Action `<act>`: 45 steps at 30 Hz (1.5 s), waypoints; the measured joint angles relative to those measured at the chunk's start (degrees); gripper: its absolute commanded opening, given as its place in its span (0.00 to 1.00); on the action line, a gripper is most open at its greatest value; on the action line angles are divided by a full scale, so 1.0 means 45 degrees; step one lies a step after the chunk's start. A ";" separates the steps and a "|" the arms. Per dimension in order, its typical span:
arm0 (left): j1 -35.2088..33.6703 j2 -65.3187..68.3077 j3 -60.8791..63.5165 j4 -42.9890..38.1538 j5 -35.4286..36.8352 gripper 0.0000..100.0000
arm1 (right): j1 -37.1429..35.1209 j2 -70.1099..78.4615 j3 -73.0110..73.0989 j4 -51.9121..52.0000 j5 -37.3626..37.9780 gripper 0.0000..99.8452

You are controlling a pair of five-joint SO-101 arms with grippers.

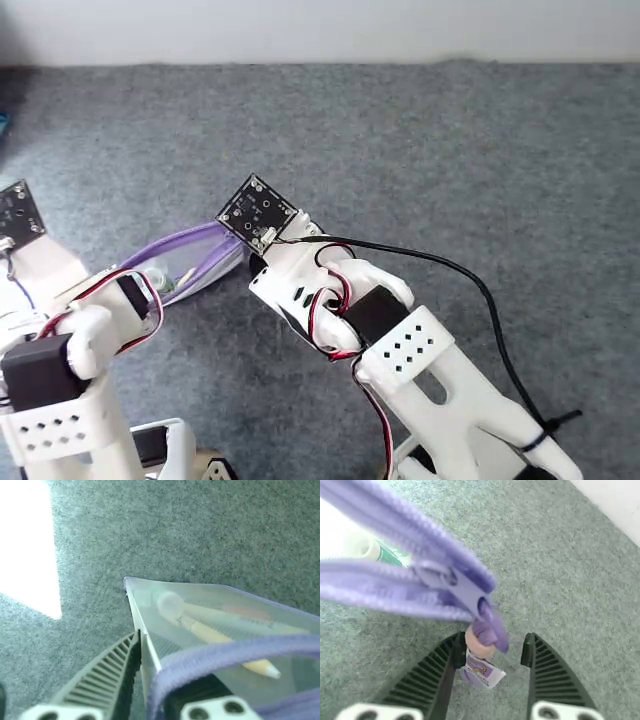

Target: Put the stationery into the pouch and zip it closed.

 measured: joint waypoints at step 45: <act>0.3692 0.2227 -0.0918 -0.1211 0.0645 0.34 | -0.0527 -0.5040 -0.0020 0.6896 0.0000 0.01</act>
